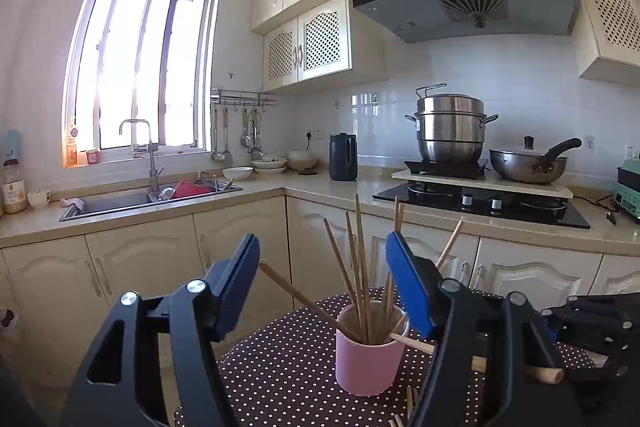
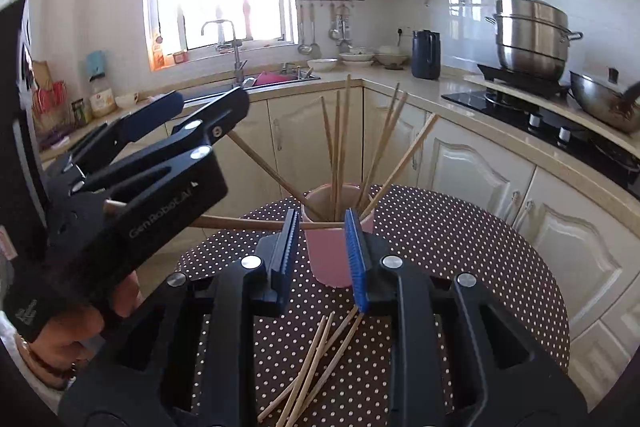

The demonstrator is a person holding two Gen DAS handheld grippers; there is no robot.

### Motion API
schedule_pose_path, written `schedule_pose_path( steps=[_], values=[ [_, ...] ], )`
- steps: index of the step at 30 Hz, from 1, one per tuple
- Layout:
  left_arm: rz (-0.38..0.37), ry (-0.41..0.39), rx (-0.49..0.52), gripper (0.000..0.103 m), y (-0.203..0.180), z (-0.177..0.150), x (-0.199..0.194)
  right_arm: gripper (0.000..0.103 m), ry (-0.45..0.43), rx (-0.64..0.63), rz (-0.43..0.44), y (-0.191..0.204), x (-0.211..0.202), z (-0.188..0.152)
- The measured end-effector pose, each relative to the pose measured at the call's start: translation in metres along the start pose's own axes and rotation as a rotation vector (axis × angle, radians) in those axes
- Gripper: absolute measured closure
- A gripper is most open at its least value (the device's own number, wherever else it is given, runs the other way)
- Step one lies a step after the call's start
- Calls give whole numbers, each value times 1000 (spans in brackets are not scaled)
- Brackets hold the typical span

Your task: Organize utensils

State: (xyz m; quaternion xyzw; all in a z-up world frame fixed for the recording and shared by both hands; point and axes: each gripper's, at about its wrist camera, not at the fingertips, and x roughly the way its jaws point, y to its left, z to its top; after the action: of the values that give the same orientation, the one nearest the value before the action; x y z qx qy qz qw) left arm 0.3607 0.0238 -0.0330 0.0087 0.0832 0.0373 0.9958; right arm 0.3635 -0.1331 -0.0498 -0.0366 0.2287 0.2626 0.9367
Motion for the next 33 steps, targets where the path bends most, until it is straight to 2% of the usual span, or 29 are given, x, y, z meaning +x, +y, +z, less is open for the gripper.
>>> schedule_pose_path(
  steps=[2,7,10,18,24,26,30,33],
  values=[
    [-39,28,-14,63,1,0,8,79,-19,-12,6,1,6,2],
    [-108,55,-45,86,2,-2,22,79,-60,-19,38,0,22,6],
    [-156,71,-70,92,4,-3,32,79,-64,-8,50,-5,32,6],
    [-226,111,-135,95,12,-3,59,79,-62,49,61,-21,58,11],
    [-234,166,-149,94,12,8,87,79,-37,81,83,-32,77,17],
    [-215,168,-134,92,10,11,94,79,-18,79,88,-32,83,18],
    [-226,174,-137,91,8,20,103,79,9,88,87,-38,95,18],
    [-208,166,-124,81,4,26,107,79,29,107,88,-45,102,17]
  ],
)
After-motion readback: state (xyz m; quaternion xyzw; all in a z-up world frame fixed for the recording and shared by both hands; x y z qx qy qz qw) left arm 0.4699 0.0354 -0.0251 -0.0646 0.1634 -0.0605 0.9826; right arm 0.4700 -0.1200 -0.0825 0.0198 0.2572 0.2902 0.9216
